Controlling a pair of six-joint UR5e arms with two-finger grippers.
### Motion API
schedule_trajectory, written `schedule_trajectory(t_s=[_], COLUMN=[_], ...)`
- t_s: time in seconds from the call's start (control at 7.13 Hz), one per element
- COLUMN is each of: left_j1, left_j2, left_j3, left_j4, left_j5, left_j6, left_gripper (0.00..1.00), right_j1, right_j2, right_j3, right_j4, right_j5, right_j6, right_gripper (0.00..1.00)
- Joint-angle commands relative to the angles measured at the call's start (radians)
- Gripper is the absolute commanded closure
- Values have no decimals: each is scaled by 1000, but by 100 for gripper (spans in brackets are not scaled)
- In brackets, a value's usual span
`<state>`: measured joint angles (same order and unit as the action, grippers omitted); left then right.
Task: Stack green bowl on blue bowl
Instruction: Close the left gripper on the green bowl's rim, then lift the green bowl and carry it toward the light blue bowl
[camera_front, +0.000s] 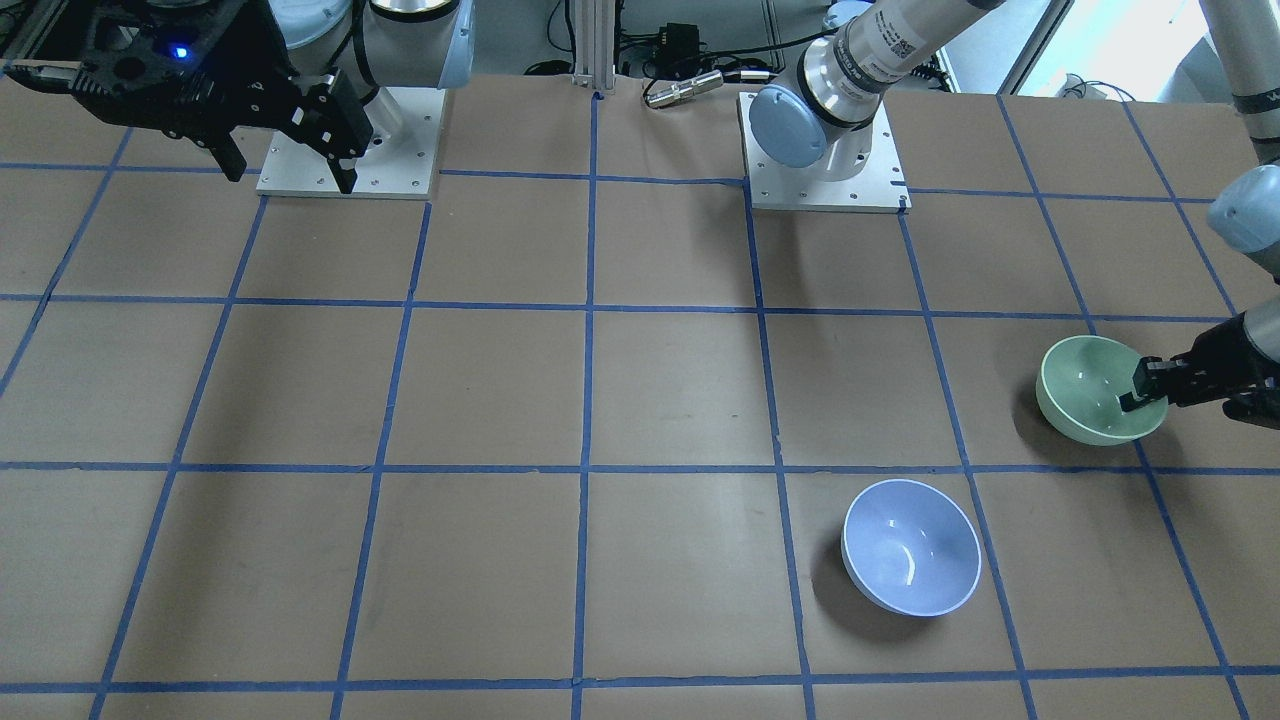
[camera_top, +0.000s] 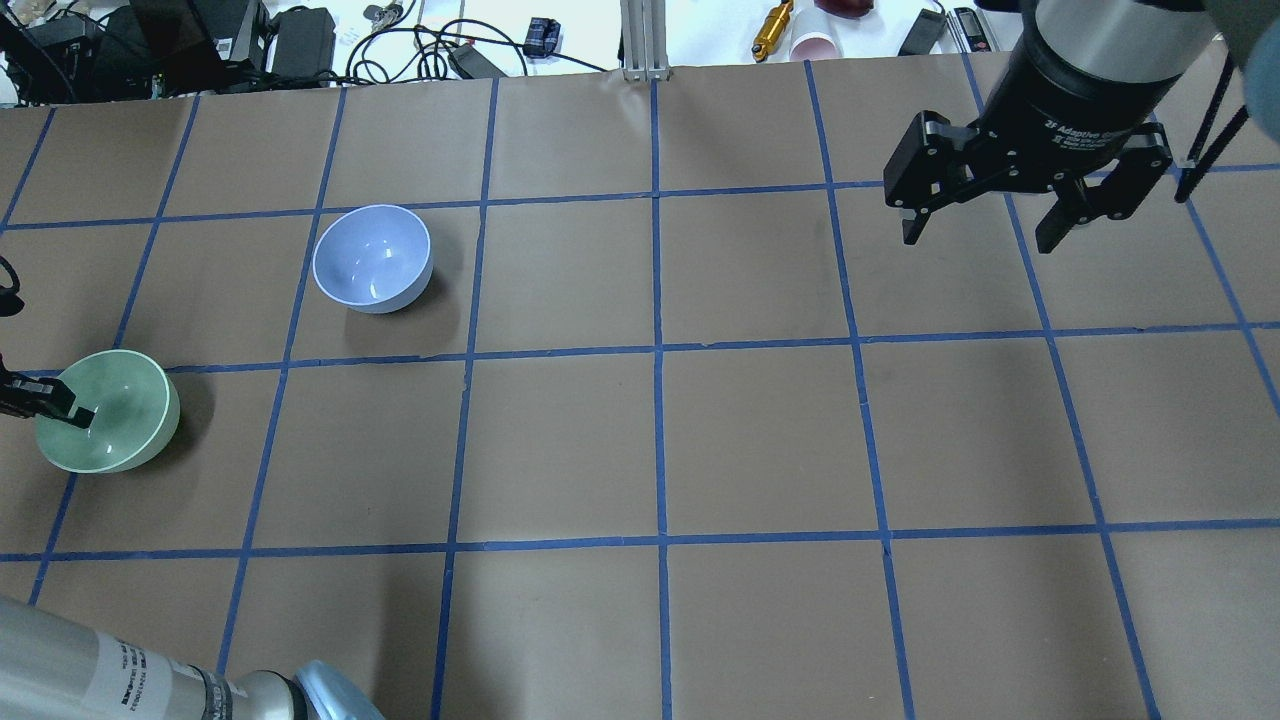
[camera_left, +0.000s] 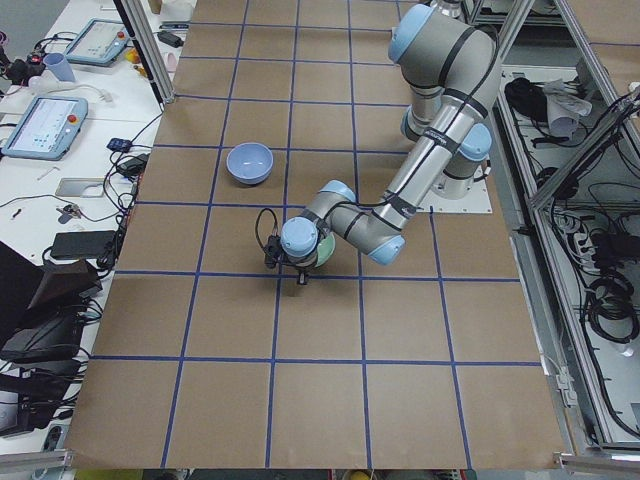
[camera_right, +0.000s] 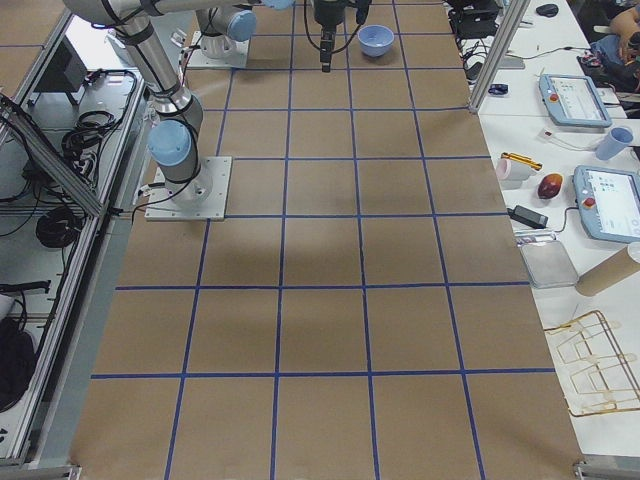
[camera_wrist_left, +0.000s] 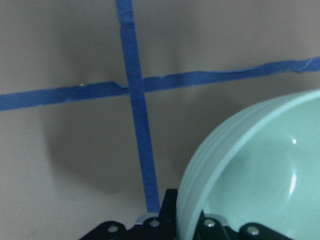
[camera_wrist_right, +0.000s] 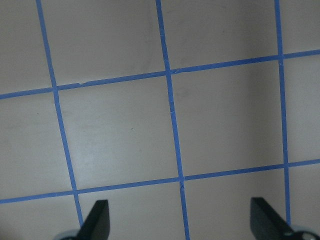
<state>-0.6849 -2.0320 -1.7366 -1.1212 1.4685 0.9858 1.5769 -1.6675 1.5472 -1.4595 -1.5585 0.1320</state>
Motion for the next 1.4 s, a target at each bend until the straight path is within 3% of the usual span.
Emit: schedule_trajectory(t_s=[0.0,0.42,0.56,0.84,1.26], left_j1=[-5,-22,-42,-175,-313], left_j2=[27,58,50,56,50], left_j3=[6,64,71,116,141], left_j4=[-32,-155,-164,-167,-190], left_j5=[-23,-56,-123,-142,-255], left_j6=[-33,-114,-165,-351,-602], left_gripper=[100,100,100,100,100], right_j1=[0,0,0,0,0], right_j2=[0,0,0,0,0], right_j3=[-1,1,-1,1,-1], right_j4=[1,-1,1,1,1], right_j5=[0,0,0,0,0], right_j6=[0,0,0,0,0], right_gripper=[0,0,0,0,0])
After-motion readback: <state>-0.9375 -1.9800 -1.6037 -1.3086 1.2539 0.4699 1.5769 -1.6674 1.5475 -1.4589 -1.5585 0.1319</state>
